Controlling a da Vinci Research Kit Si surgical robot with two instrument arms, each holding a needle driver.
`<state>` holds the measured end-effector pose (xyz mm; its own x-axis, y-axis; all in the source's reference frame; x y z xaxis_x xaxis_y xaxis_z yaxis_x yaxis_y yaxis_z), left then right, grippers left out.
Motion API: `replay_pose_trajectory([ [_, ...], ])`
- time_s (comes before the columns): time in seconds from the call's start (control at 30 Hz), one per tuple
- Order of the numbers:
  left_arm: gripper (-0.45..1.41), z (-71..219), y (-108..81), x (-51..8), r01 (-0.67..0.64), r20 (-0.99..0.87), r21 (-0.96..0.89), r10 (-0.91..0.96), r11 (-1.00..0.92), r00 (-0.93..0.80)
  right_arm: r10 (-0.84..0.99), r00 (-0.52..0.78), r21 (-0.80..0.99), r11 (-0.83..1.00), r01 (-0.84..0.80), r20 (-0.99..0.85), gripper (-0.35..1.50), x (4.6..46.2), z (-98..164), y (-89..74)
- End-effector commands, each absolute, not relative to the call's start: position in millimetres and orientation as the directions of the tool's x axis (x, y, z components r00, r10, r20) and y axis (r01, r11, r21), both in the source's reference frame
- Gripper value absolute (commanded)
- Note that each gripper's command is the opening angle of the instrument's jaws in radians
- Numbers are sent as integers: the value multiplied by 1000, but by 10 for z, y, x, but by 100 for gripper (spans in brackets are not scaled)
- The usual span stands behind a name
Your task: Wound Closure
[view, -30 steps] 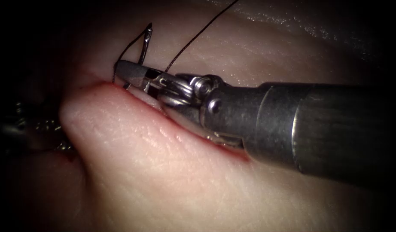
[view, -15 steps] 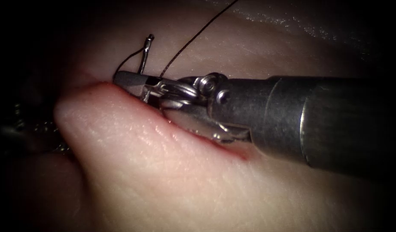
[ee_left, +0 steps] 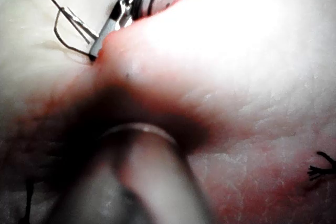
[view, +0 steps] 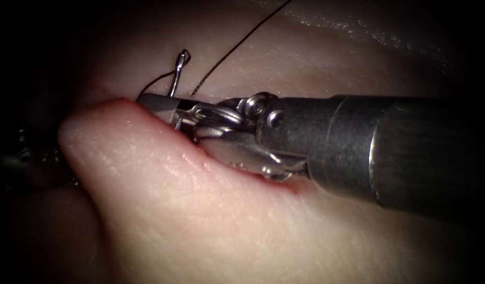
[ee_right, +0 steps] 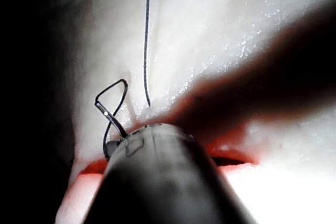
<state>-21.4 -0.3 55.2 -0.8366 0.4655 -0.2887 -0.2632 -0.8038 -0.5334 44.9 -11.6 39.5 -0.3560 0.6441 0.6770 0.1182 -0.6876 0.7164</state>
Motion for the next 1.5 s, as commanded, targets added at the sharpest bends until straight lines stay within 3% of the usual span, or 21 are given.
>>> replay_pose_trajectory([
  [0.03, -28, 558, -7, -219, -262, -289, -534, 465, -804, -837, 645, -353, 719, -683, 131, 677, -35, 458, 396, -114],
  [1.27, -32, 558, -9, -219, -261, -287, -538, 465, -802, -837, 609, -355, 700, -667, 256, 709, -35, 476, 370, -107],
  [1.37, -32, 556, -8, -219, -260, -286, -539, 465, -801, -838, 671, -419, 784, -584, 210, 612, -35, 471, 378, -101],
  [1.4, -32, 556, -8, -219, -260, -286, -540, 465, -800, -838, 677, -454, 807, -557, 199, 579, 32, 469, 382, -97],
  [1.43, -32, 555, -7, -219, -260, -286, -541, 465, -800, -838, 683, -473, 821, -539, 189, 557, 68, 466, 385, -95],
  [1.5, -32, 554, -5, -219, -257, -284, -545, 464, -798, -839, 691, -498, 841, -511, 176, 524, 98, 457, 390, -90],
])
